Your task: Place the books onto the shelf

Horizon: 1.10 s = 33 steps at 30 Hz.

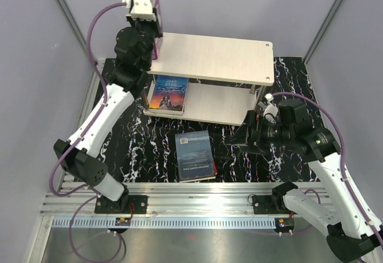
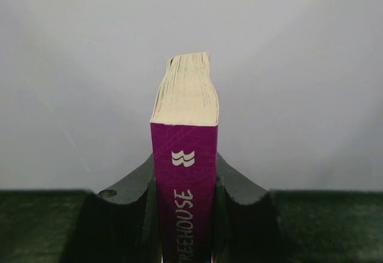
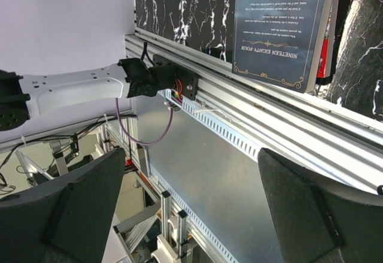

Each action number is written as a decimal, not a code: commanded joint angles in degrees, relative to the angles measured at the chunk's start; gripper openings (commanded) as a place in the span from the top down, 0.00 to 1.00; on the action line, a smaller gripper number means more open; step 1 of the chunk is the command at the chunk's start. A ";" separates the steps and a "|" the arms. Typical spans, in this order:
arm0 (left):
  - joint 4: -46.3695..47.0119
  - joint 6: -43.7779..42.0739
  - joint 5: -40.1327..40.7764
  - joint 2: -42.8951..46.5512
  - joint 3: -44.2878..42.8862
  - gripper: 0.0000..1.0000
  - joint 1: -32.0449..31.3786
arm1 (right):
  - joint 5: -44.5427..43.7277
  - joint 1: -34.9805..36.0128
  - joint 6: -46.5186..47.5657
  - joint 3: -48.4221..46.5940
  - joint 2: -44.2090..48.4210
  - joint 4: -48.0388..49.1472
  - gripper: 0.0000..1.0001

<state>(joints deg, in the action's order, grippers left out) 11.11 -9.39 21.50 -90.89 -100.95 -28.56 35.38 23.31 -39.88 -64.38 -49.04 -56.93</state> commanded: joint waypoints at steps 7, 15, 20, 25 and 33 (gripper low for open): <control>12.97 8.32 -5.40 11.43 11.20 1.00 9.57 | 0.57 0.24 0.15 1.00 -3.43 5.07 0.00; 12.53 15.36 -14.11 13.90 15.78 1.00 11.86 | 2.15 0.16 -1.87 3.21 -4.31 9.19 0.00; 12.35 15.10 -16.04 11.79 13.86 1.00 11.77 | 2.68 0.16 -2.75 4.44 -3.96 10.26 0.00; 10.68 13.26 -16.49 10.47 12.70 0.95 11.77 | 2.07 0.16 -3.19 4.88 -2.73 10.61 0.00; 11.65 14.05 -16.75 13.28 15.34 0.87 11.68 | 1.54 0.16 -3.63 5.40 -2.03 10.70 0.00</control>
<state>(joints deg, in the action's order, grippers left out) 17.19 4.14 5.78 -80.38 -85.34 -16.82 36.69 23.31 -42.94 -59.35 -51.70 -48.27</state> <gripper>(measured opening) 0.289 0.994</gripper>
